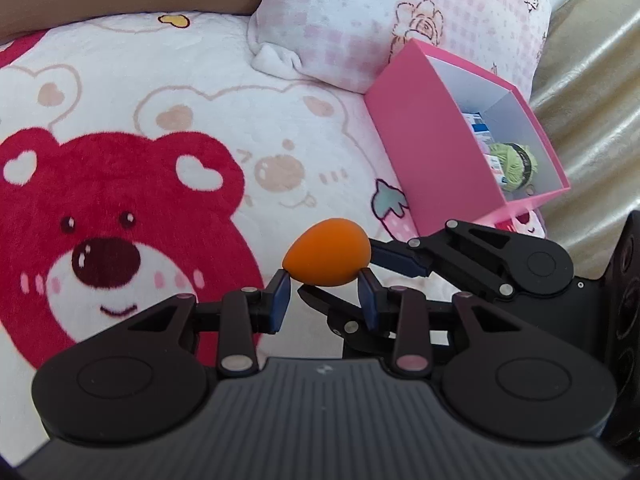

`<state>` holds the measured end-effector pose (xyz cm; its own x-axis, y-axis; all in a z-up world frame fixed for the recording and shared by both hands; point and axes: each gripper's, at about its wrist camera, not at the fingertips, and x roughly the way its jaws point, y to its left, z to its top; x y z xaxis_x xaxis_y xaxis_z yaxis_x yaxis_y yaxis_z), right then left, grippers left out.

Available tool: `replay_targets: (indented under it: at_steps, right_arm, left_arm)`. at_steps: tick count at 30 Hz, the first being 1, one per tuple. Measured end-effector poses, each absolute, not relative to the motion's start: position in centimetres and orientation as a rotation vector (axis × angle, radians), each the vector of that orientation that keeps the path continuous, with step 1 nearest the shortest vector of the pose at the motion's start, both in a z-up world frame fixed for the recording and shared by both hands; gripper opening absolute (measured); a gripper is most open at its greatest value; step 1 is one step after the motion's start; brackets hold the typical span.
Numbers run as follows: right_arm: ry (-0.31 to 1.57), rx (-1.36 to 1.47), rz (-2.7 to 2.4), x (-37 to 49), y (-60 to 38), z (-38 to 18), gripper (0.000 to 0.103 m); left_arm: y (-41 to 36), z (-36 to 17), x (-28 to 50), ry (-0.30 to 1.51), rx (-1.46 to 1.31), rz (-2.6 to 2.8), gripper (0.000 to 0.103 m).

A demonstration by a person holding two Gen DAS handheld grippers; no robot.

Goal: Organize objects
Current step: 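Lift the orange sponge with the left gripper toward the pink box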

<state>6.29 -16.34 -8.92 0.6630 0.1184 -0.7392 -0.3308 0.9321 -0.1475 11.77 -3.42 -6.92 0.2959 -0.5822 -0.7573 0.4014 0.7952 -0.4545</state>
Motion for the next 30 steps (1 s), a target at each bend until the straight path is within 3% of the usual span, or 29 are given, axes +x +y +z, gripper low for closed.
replay_targets:
  at_steps: [30]
  right_arm:
    - [0.801, -0.303, 0.294, -0.5, -17.1, -1.5, 0.051]
  left_arm:
    - [-6.6, 0.8, 5.5, 1.101, -0.106, -0.709, 0.038]
